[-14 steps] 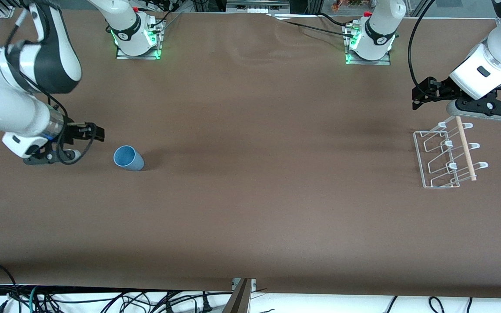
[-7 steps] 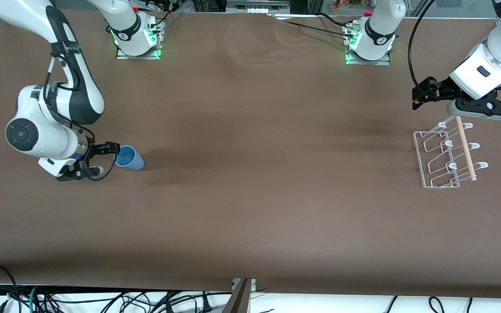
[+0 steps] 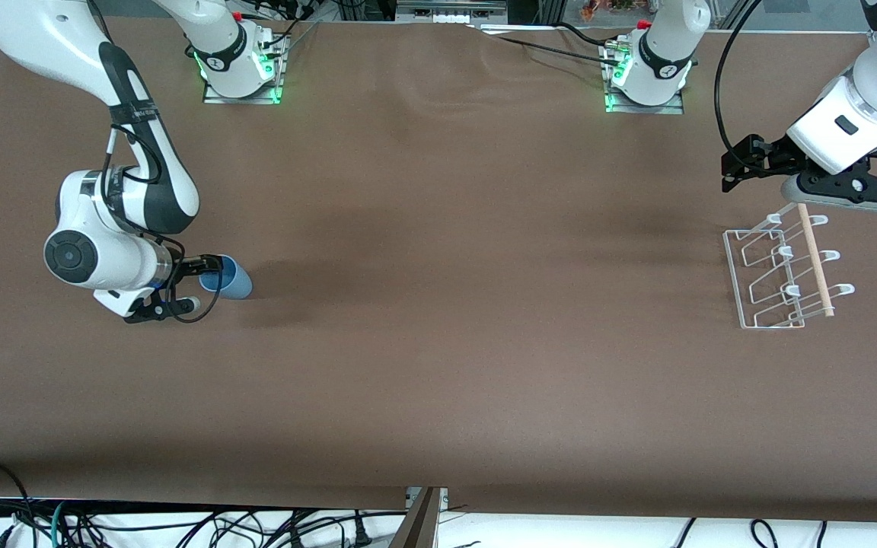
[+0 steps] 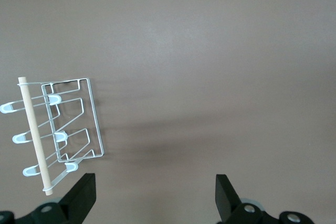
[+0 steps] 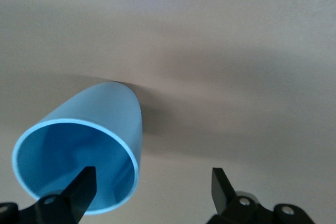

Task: Transfer cup to left arm and place on rack
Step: 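Close the right gripper on the blue cup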

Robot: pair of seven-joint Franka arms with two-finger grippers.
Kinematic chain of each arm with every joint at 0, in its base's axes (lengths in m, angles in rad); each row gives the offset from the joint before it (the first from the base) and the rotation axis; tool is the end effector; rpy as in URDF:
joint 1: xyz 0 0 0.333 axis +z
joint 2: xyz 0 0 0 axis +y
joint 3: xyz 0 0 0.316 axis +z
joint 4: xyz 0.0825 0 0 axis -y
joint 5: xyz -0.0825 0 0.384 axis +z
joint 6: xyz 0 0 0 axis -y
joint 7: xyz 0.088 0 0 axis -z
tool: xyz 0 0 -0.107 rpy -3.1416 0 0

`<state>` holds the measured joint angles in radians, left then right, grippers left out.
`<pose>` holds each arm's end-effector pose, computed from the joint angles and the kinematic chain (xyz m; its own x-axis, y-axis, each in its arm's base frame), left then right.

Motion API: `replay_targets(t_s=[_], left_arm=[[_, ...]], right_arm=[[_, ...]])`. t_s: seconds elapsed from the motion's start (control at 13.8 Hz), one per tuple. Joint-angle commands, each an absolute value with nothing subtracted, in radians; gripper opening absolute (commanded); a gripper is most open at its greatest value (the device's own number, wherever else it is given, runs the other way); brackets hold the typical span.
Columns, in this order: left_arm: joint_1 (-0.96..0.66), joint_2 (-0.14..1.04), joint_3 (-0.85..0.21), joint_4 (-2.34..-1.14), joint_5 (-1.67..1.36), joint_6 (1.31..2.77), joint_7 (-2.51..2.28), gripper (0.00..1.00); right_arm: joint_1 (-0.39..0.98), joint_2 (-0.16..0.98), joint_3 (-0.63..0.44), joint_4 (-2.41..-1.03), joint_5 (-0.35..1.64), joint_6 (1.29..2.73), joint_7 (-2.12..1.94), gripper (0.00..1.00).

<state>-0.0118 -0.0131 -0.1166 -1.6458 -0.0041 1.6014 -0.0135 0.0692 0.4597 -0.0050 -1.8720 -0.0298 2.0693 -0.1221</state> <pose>0.5467 -0.0714 0.5989 0.9929 -0.1144 -0.0314 -0.1144 -0.9934 0.0022 0.6052 0.0375 0.2484 0.9452 0.1968 -0.2605 0.2018 -0.9794 -0.0080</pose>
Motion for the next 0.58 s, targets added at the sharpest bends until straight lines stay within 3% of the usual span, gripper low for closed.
replay_targets(t_s=[0.0, 0.14, 0.22, 0.51], left_arm=[[-0.014, -0.003, -0.120, -1.620, 0.011, 1.578, -0.026, 1.00], [-0.014, -0.003, -0.120, -1.620, 0.011, 1.580, -0.026, 1.00], [-0.014, -0.003, -0.120, -1.620, 0.011, 1.580, -0.026, 1.00], [-0.014, -0.003, -0.120, -1.620, 0.011, 1.580, -0.026, 1.00]], right_arm=[[0.071, 0.462, 0.000, -1.878, -0.046, 2.074, -0.126, 0.43], [0.077, 0.462, 0.000, -1.876, -0.045, 2.074, -0.114, 0.05], [0.077, 0.462, 0.000, -1.875, -0.043, 2.074, -0.110, 0.00], [0.077, 0.462, 0.003, -1.871, -0.041, 2.071, -0.110, 0.00]])
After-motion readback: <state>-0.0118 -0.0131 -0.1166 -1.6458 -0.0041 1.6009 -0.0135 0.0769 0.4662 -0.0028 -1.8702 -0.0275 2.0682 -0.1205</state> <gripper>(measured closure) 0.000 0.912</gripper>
